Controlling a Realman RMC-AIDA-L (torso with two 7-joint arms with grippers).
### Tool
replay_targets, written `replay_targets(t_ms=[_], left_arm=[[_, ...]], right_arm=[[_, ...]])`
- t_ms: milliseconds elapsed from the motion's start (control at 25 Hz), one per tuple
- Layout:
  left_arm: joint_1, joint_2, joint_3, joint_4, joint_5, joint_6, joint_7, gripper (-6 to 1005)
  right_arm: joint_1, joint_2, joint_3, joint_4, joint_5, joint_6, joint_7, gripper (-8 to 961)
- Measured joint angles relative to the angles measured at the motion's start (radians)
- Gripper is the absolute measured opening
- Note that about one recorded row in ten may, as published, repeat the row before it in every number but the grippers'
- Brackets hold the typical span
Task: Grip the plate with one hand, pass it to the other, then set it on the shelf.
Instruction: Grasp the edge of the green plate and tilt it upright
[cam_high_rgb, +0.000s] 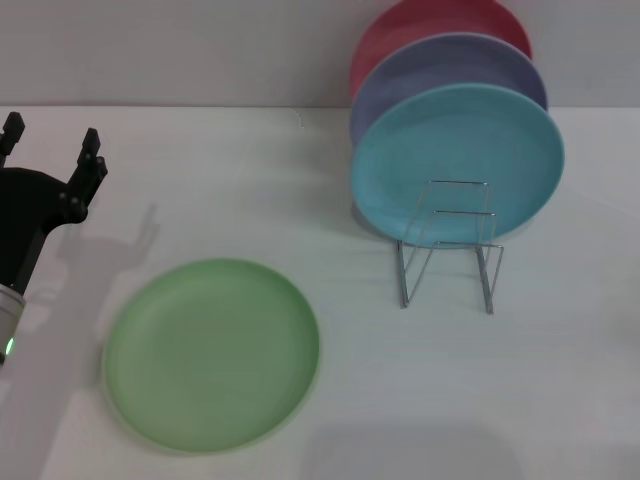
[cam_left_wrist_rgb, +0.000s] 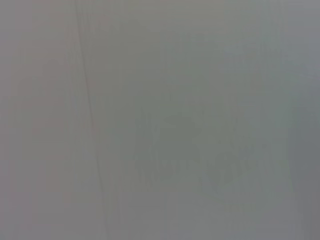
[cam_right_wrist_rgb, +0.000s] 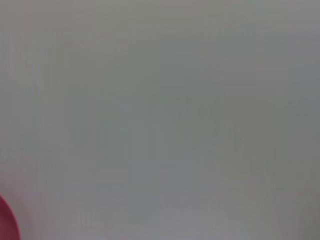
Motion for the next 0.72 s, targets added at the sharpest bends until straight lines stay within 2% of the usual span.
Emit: replay_targets(t_ms=[80, 120, 400, 480, 520, 560, 720], left_arm=[[0.004, 0.001, -0.001, 0.015, 0.0, -0.013, 0.005, 791], [0.026, 0.005, -0.011, 0.094, 0.0, -0.082, 0.068, 791], [0.063, 0.005, -0.031, 0.213, -0.001, -0.205, 0.144, 790], [0.094, 0.019, -0.057, 0.333, -0.001, -0.343, 0.138, 790], [0.126, 0.036, -0.091, 0.469, -0.002, -0.506, 0.138, 790], [0.133, 0.04, -0.106, 0.515, -0.001, -0.561, 0.138, 789], [0.161, 0.051, -0.244, 0.801, -0.001, -1.057, 0.144, 789]], right_arm=[[0.001, 0.0, -0.003, 0.0, 0.0, 0.0, 0.0, 820], [0.002, 0.0, -0.005, 0.0, -0.001, 0.0, 0.0, 820], [0.003, 0.0, -0.007, -0.001, -0.002, 0.0, 0.0, 820], [0.003, 0.0, -0.007, -0.001, -0.002, 0.0, 0.0, 820], [0.004, 0.0, -0.007, -0.002, -0.002, 0.0, 0.0, 820], [0.005, 0.0, -0.007, -0.002, -0.002, 0.0, 0.0, 820], [0.009, 0.0, -0.008, -0.002, -0.004, 0.0, 0.0, 820]])
